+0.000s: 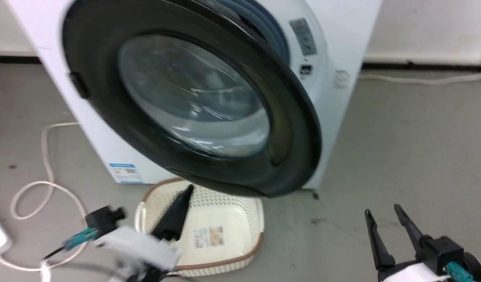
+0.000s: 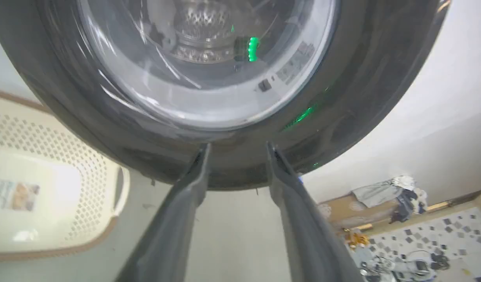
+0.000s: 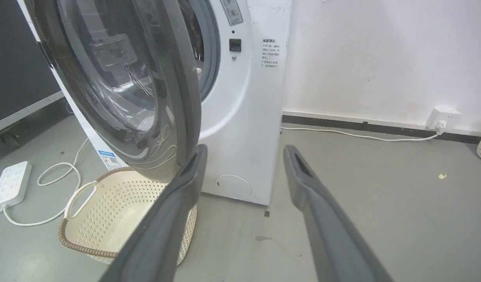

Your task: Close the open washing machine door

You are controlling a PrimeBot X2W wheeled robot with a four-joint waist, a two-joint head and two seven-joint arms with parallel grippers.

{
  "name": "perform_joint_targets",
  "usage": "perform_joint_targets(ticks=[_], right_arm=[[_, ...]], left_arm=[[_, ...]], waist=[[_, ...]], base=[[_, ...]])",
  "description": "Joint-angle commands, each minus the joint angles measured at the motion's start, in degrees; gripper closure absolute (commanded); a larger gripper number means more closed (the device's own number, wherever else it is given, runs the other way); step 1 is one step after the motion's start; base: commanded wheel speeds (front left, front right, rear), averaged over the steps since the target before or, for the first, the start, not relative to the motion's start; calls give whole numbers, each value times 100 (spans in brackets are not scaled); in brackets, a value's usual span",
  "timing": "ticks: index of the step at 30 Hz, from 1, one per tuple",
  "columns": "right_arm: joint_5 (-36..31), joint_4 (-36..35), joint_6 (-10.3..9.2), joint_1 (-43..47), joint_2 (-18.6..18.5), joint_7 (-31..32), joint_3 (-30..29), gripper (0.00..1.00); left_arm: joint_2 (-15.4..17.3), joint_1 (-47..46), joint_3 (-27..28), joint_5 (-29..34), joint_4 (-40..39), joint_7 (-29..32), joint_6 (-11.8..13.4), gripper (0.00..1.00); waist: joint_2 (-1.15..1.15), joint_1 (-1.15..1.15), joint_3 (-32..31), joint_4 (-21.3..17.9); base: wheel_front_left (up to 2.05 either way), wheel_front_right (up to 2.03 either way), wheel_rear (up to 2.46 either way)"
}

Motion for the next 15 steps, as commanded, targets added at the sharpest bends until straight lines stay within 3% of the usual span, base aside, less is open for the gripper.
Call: perform_joint_targets(ticks=[1,3,5,8,11,15], right_arm=[[-10,-91,5,120,13,-37,18,0],[4,-153,5,193,14,-37,26,0],[28,-212,5,261,14,-36,18,0],[48,-273,5,337,14,-30,38,0],[72,-304,5,381,14,-22,87,0],[158,-299,5,420,14,-8,180,0]], left_arm=[[317,195,13,593,-124,-391,-25,0],[563,360,142,1341,-188,-590,67,0],[614,511,536,2149,-337,-634,358,0],[419,897,1231,3566,-796,-640,764,0],[319,1318,1402,4974,-1153,-641,1050,0],[26,1747,1580,5954,-1396,-642,1337,0]], waist=[[-1,1,-333,394],[-1,1,-407,526],[-1,1,-463,652],[-1,1,-516,786],[-1,1,-545,849],[-1,1,-559,889]], base=[[0,0,0],[0,0,0],[0,0,0],[0,0,0],[0,0,0],[0,0,0]])
